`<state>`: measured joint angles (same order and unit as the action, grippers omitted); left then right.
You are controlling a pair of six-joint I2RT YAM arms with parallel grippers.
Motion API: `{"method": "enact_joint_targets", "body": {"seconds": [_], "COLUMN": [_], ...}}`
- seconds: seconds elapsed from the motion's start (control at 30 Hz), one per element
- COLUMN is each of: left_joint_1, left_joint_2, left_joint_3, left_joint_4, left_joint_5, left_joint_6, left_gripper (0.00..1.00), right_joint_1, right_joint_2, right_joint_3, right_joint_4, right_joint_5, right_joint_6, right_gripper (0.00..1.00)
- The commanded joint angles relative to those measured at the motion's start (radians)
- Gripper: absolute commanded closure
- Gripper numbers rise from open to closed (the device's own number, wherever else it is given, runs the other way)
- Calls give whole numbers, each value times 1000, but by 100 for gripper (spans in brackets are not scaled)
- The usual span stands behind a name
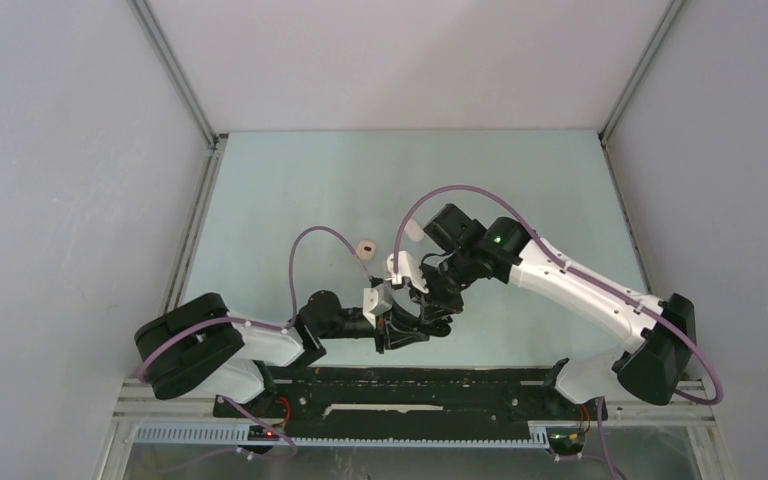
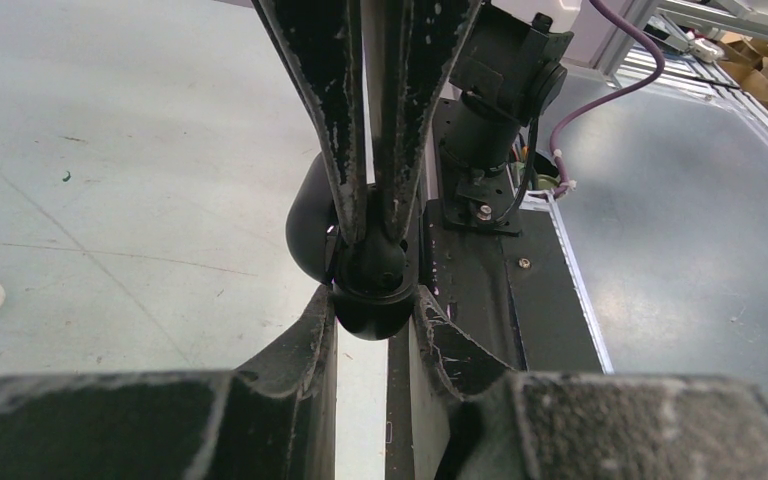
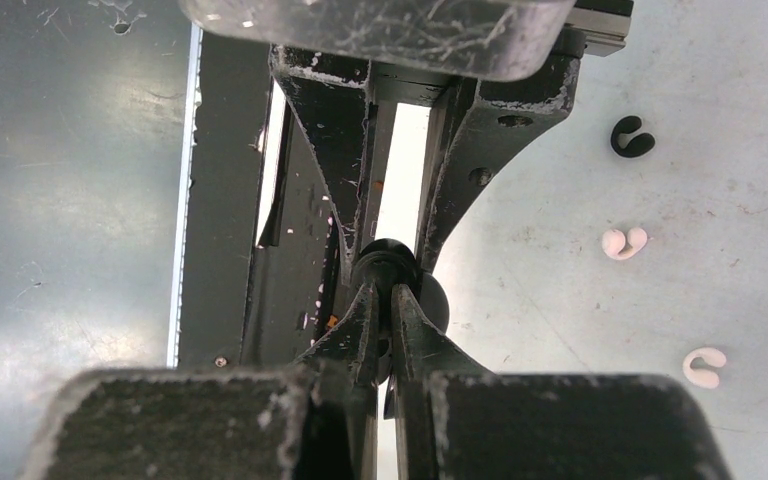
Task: Insert the wireless bluetooth earbuds into the charging case
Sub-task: Place the earbud in the charging case.
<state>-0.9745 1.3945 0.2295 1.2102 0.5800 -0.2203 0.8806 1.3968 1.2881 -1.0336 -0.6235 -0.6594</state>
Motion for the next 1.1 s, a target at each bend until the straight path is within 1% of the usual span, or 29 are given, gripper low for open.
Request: {"method": "enact_joint_targets", "body": {"seconds": [0.0, 0.7, 0.87, 0.97, 1.07], "left_joint_1": [8, 15, 16, 15, 16], "left_joint_2": [-17, -40, -40, -42, -38], "left_joint_3": [2, -11, -9, -10, -4], "left_joint_4": [45, 49, 49, 45, 36], "left_joint_5": [4, -1, 0, 0, 1], "left_joint_6": [-5, -5, -5, -5, -5], "left_gripper": [100, 100, 100, 100, 100], "right_joint_1": [5, 6, 11, 16, 19], "right_joint_2": [10, 41, 49, 49, 45], "right_joint_3": [2, 2, 1, 2, 1], "right_joint_4": [2, 17, 28, 32, 32], "right_joint_5": [8, 24, 22, 30, 32], "right_joint_6": [9, 33, 38, 40, 41], "right_gripper": [100, 99, 95, 89, 85]}}
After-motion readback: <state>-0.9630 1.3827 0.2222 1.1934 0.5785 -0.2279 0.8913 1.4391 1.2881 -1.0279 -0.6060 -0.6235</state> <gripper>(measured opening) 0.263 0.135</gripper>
